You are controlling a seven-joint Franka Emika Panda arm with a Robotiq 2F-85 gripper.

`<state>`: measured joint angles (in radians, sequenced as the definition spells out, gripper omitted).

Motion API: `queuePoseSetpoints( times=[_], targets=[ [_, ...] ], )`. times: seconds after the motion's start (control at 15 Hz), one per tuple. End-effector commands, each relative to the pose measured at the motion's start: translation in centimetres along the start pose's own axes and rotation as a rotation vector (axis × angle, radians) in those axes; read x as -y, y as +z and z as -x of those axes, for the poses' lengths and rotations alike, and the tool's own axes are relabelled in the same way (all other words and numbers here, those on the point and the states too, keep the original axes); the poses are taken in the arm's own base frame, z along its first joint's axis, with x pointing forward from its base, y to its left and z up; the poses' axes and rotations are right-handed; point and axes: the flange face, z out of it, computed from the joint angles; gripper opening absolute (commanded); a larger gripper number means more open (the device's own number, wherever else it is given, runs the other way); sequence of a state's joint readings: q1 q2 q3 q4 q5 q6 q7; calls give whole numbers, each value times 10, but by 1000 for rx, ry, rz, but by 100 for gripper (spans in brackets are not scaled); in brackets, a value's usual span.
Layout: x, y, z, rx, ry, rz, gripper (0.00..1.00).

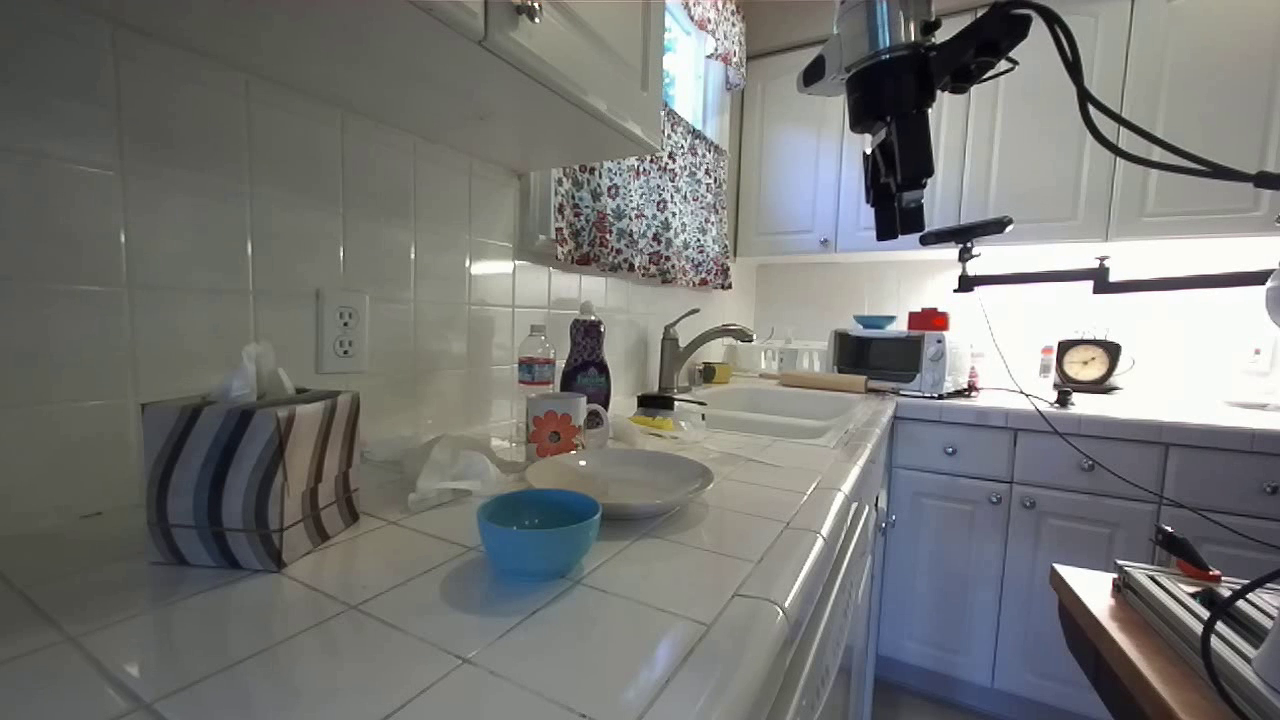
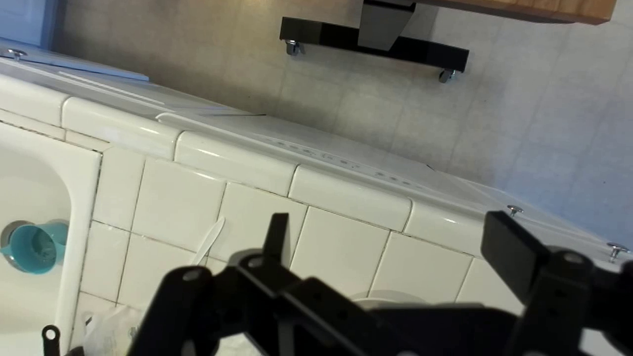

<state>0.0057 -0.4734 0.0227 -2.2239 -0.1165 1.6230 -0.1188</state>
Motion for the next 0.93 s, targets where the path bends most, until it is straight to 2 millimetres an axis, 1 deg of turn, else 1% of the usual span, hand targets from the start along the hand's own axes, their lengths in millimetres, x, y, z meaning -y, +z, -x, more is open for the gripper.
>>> queuePoseSetpoints(
  times=[0.0, 0.2, 0.33, 0.67, 0.8, 0.87],
  targets=[
    [-15, 11, -14, -76, 34, 17, 100],
    [-34, 21, -31, -191, 99, 27, 100],
    [-48, 29, -44, -290, 183, 33, 100],
    [-85, 50, -77, -475, 376, 46, 100],
    [-104, 55, -92, -510, 433, 49, 100],
    [-111, 59, -96, -497, 451, 35, 100]
  ],
)
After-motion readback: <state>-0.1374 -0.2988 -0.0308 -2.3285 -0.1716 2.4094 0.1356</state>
